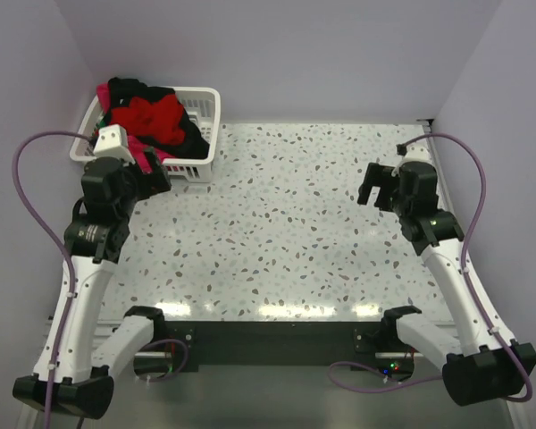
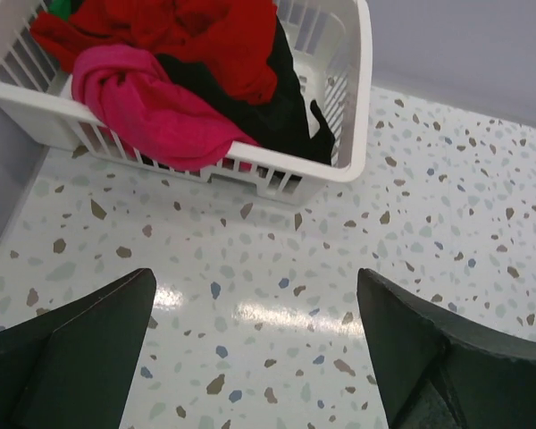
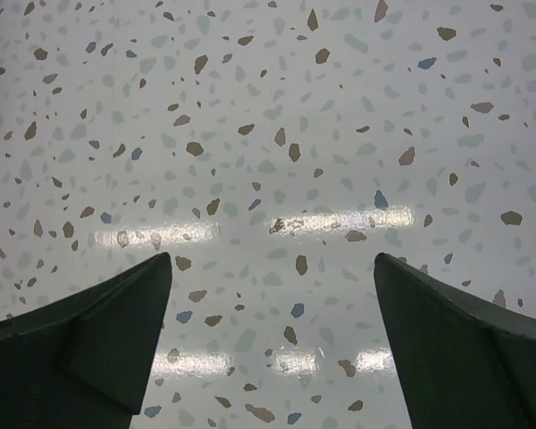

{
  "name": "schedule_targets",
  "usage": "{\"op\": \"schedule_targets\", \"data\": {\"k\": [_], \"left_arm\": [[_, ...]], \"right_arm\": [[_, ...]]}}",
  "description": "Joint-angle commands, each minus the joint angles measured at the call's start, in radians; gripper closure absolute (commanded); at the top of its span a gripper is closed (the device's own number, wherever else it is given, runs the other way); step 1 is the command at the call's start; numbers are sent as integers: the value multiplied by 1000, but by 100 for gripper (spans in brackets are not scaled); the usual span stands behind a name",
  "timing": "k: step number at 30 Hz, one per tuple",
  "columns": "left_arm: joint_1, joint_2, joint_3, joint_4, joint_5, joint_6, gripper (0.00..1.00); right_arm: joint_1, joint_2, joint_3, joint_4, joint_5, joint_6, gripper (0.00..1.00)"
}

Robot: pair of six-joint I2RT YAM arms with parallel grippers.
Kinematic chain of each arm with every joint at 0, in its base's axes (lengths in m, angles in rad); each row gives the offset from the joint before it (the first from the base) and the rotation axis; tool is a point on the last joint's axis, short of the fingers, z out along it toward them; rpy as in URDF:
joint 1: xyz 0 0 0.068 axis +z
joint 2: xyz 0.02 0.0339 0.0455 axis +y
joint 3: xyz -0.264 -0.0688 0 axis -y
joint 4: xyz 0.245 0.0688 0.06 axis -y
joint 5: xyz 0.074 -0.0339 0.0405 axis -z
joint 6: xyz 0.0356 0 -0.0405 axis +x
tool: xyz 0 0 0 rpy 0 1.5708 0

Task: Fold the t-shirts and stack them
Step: Grab the tshirt from the pile

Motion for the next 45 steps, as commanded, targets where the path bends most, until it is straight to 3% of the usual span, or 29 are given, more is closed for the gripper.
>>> {"op": "schedule_targets", "data": {"k": [1,7,11,19,27,35,38,39,41,42,45], "left_arm": [[5,63,147,12,-71,20,0],[5,264,310,84,-77,107,0],[7,492,454,139,-85,179,0],[77,918,859,23,-115,230,0],[138,1186,1029,29,9,230,0],[148,1286,983,76,76,227,1],[148,1306,1014,61,98,222,20],[146,1303,1013,68,104,221,39],[148,1279,1002,98,99,207,63],[148,1266,981,113,92,200,83],[146,1202,951,153,60,180,100]], "right_arm": [[-2,-16,74,24,6,-20,1],[-2,59,166,-36,-5,-23,1],[-3,93,201,-42,4,-8,1],[-3,133,191,-8,-9,63,1],[-3,215,235,-5,-17,91,1],[-2,266,281,-34,-14,103,1],[-3,268,283,-39,-3,109,1],[-3,266,281,-39,0,109,1],[-3,266,281,-39,-5,112,1],[-3,269,283,-40,-8,112,1],[-3,269,287,-42,-11,111,1]]}}
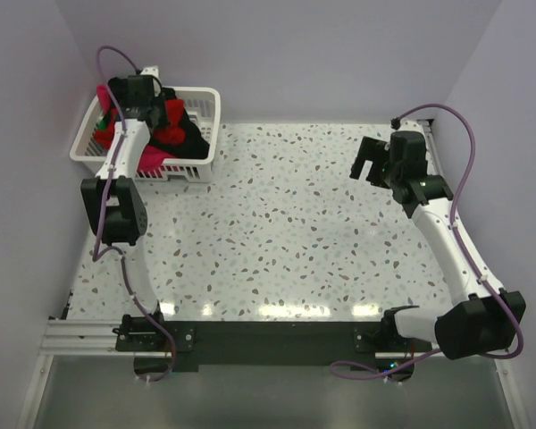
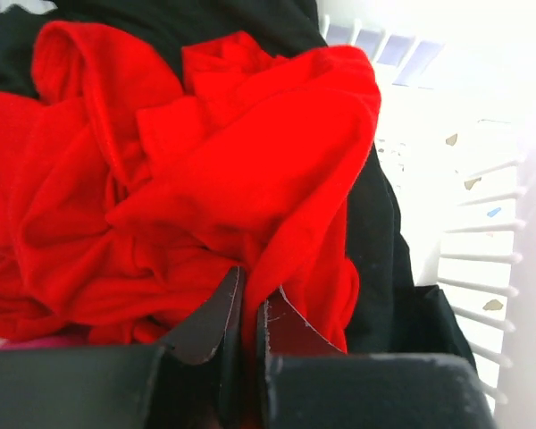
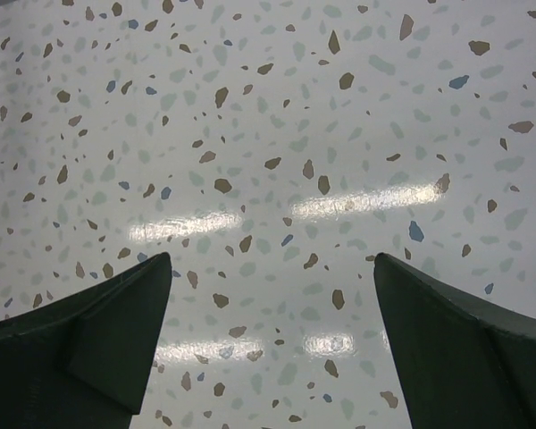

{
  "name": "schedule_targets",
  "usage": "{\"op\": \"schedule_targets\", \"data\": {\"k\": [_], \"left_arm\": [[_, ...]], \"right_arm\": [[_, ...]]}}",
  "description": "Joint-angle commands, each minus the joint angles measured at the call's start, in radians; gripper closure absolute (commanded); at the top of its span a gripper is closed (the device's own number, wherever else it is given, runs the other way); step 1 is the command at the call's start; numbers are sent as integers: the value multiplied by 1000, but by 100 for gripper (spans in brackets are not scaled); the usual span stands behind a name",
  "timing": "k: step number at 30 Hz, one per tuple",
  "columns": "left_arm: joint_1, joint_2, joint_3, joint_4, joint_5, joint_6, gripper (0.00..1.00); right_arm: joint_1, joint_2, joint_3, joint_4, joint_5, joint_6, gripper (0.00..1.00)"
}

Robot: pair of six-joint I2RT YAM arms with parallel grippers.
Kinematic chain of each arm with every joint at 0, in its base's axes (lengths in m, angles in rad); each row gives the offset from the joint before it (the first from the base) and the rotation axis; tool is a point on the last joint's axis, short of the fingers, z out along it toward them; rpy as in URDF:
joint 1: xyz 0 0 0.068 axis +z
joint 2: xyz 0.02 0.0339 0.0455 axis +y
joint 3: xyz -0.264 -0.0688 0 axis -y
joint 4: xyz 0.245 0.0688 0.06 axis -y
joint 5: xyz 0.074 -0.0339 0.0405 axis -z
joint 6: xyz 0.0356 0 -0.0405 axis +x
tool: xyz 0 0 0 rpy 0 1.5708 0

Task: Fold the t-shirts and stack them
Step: Grab the tshirt from the pile

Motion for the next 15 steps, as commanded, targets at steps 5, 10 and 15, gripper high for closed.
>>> {"op": "schedule_targets", "data": {"k": [5,10,15], "left_arm": [[3,-277,-105,191,-72,-31,100],[3,-488,-205,326,-72,-30,100],[4,-677,-280,387,-103,-10,100]], "right_arm": [[-2,-12,43,5,-8,12,1],[-2,-12,43,12,-28,11,1],[-2,-18,34,24,-54,9,1]]}}
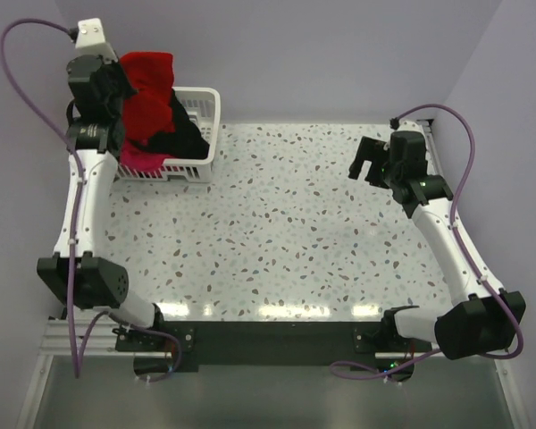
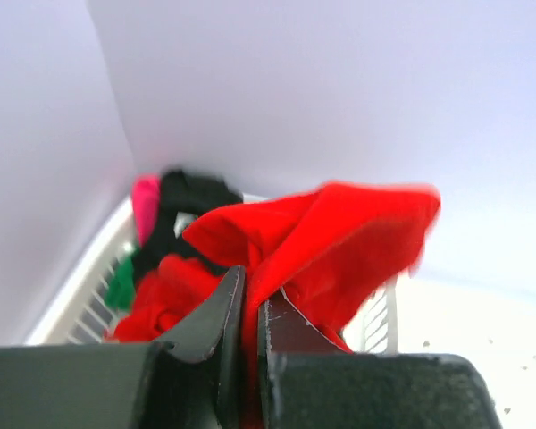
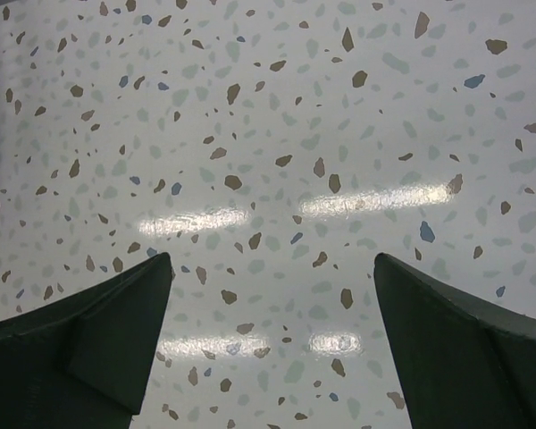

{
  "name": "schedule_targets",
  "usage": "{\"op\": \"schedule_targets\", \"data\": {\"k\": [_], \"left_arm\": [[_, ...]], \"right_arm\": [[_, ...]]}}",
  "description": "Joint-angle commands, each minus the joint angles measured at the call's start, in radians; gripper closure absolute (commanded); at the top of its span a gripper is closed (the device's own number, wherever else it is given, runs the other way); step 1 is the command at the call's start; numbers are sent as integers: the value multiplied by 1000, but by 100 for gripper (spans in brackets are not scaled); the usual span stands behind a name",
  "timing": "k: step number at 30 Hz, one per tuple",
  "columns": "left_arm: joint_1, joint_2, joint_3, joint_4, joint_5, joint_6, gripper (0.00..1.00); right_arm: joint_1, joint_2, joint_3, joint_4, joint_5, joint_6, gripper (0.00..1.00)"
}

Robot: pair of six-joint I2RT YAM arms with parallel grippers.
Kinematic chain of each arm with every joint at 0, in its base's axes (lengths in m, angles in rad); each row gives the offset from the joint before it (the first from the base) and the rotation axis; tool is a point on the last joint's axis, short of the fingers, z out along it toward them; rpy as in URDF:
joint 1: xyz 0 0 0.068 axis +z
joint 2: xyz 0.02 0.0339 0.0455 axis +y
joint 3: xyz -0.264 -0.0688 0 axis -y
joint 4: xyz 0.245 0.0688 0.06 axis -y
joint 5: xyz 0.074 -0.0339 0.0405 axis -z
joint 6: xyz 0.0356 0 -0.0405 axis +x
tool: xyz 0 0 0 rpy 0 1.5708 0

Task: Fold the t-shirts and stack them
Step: Grab the tshirt from the pile, then move the tshirt to the center of the board

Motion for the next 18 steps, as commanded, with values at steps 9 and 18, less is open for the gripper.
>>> {"op": "schedule_targets", "data": {"k": [9,18], "left_arm": [[3,-440,-102,151,13,21,100],[3,-629,-89,22,113,-92,100]], "right_arm": [[-2,-30,30,44,-81,1,1],[-1,-75,-7,54,-101,-13,1]]}}
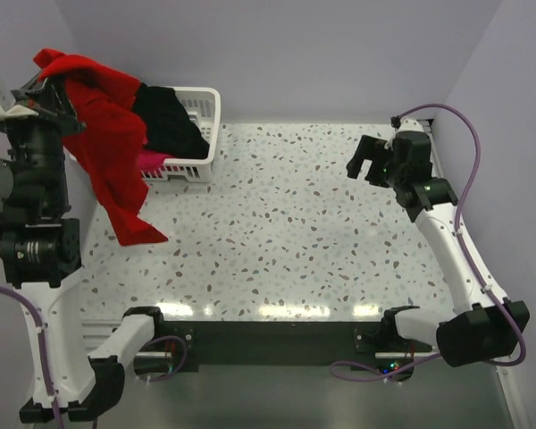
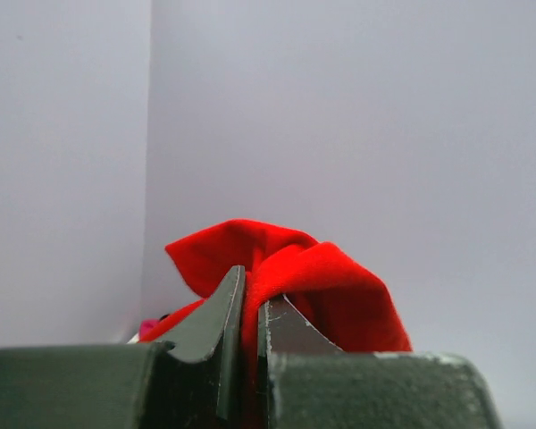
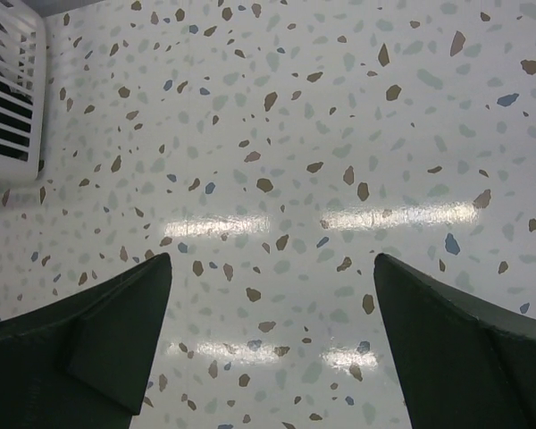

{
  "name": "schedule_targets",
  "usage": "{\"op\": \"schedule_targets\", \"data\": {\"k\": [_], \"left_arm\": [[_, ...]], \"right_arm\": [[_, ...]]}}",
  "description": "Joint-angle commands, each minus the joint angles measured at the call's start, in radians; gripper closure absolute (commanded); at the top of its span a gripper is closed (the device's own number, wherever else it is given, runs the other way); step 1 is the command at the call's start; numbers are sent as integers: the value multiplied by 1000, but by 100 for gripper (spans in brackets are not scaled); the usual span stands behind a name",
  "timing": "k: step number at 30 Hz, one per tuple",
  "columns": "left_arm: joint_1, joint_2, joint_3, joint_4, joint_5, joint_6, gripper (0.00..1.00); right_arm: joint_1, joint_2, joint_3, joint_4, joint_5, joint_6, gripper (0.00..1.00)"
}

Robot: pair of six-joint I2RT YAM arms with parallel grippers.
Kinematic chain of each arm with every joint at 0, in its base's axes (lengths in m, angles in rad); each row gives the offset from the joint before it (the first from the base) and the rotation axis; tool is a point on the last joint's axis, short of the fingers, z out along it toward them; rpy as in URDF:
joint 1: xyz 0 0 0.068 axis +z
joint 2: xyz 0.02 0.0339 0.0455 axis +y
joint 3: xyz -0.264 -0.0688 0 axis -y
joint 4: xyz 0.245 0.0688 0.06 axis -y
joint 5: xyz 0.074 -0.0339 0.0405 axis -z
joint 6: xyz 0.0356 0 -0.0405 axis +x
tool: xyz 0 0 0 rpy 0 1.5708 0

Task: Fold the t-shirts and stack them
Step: Move the tshirt to the center of the board

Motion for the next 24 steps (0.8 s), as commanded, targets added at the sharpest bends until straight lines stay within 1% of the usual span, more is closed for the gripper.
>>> {"op": "schedule_targets", "data": {"k": [1,2,3,5,6,8,10,11,12,13,14,16,17,18,19,21,22,24], "left_arm": [[3,-31,0,-27,122,-93,100],[1,-34,-14,-42,168,-113,100],[3,-31,-29,-48,234,-163,100],[3,-20,-80,-57,305,-217,100],[1,-9,-103,-53,369,-275,100],[-23,8,-185,-15,412,-315,100],[-100,24,-254,5,364,-308,100],[-217,40,-267,10,324,-288,100],[-270,89,-275,13,289,-253,100],[-316,124,-279,13,285,-239,100],[-394,205,-279,4,282,-224,100],[-456,294,-275,-7,311,-184,100],[-508,339,-276,-2,333,-170,100],[-531,429,-266,-1,395,-149,95],[-584,472,-258,-1,426,-135,78],[-638,575,-218,-20,448,-86,53],[-676,598,-207,-37,430,-82,36],[-686,615,-213,-68,367,-114,24]], "right_arm": [[-2,-45,-9,37,-25,-12,1],[-1,-55,-16,34,-26,-13,1],[-2,-59,-20,30,-28,-12,1],[-2,-75,-26,26,-27,-12,1],[-1,-81,-29,21,-28,-10,1],[-2,-102,-42,18,-28,-7,1],[-1,-119,-60,9,-26,-3,1],[-2,-124,-68,4,-28,-1,1],[-1,-140,-75,-8,-27,-1,1],[-2,-148,-89,-16,-28,-2,1],[-2,-157,-97,-23,-28,-1,1],[-1,-183,-118,-51,-27,-1,1],[-1,-193,-127,-58,-16,-1,1],[-2,-200,-138,-68,-13,-2,1],[-1,-216,-161,-69,-8,-4,1],[-1,-222,-184,-59,-11,-9,1],[-2,-217,-204,-52,-10,-13,1],[-1,-207,-216,-40,-19,-24,1]]}}
